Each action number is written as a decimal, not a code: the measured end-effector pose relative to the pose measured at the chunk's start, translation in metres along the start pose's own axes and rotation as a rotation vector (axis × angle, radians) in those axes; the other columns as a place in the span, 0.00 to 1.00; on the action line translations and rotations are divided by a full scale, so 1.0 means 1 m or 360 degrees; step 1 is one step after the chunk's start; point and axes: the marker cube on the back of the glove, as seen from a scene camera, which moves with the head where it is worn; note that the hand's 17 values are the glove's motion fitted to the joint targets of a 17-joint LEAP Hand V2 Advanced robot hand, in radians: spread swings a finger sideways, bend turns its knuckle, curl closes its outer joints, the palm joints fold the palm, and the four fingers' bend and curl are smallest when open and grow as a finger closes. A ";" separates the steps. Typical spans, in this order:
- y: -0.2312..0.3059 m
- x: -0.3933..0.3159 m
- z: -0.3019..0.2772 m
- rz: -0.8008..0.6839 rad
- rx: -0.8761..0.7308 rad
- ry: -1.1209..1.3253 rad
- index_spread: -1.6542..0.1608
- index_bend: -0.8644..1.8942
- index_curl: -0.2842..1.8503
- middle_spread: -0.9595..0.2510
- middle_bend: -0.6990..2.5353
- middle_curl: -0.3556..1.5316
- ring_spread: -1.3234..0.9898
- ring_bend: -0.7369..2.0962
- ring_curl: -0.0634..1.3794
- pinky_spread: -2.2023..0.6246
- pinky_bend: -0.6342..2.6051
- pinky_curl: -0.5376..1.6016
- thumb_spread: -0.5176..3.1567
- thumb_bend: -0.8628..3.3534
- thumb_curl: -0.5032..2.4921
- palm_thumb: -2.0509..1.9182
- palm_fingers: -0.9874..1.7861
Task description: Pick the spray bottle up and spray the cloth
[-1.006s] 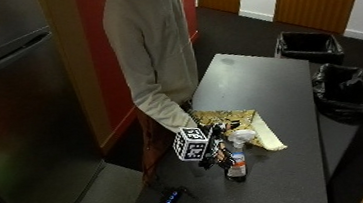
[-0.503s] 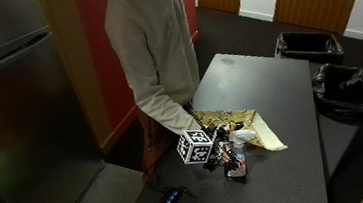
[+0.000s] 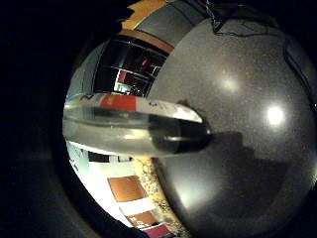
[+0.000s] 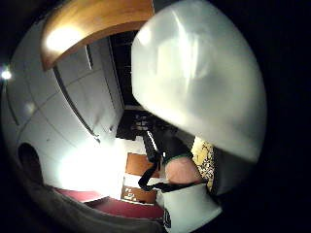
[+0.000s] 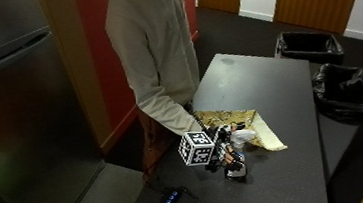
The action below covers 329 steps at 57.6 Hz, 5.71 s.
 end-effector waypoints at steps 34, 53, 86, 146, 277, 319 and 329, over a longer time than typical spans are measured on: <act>-0.004 -0.004 -0.002 0.0021 0.0067 -0.0064 0.76 0.36 0.24 0.69 0.32 0.40 0.53 0.44 0.28 0.80 0.28 0.41 0.40 0.20 0.29 0.66 0.58; -0.008 -0.002 -0.005 0.0019 -0.0002 -0.0034 0.78 0.36 0.27 0.63 0.34 0.44 0.48 0.45 0.32 0.78 0.25 0.41 0.40 0.20 0.30 0.68 0.66; -0.008 0.001 0.003 0.0070 -0.0057 -0.0144 0.72 0.34 0.22 0.71 0.27 0.39 0.52 0.40 0.29 0.79 0.32 0.44 0.39 0.20 0.30 0.67 0.46; -0.025 0.015 0.015 0.0127 -0.0106 -0.0078 0.70 0.38 0.28 0.66 0.28 0.38 0.50 0.40 0.26 0.79 0.26 0.40 0.39 0.20 0.29 0.68 0.62; 0.093 -0.217 0.068 -0.1427 -0.1632 0.2126 0.83 0.48 0.38 0.66 0.39 0.45 0.49 0.46 0.35 0.71 0.29 0.42 0.16 0.20 0.42 0.76 0.85; 0.162 -0.176 0.097 -0.1650 -0.1625 0.2690 0.83 0.48 0.38 0.67 0.39 0.44 0.49 0.46 0.35 0.71 0.29 0.42 0.16 0.20 0.43 0.76 0.85; 0.168 -0.229 0.099 -0.1573 -0.1549 0.2202 0.83 0.48 0.38 0.66 0.39 0.44 0.49 0.47 0.35 0.71 0.29 0.42 0.16 0.20 0.43 0.76 0.85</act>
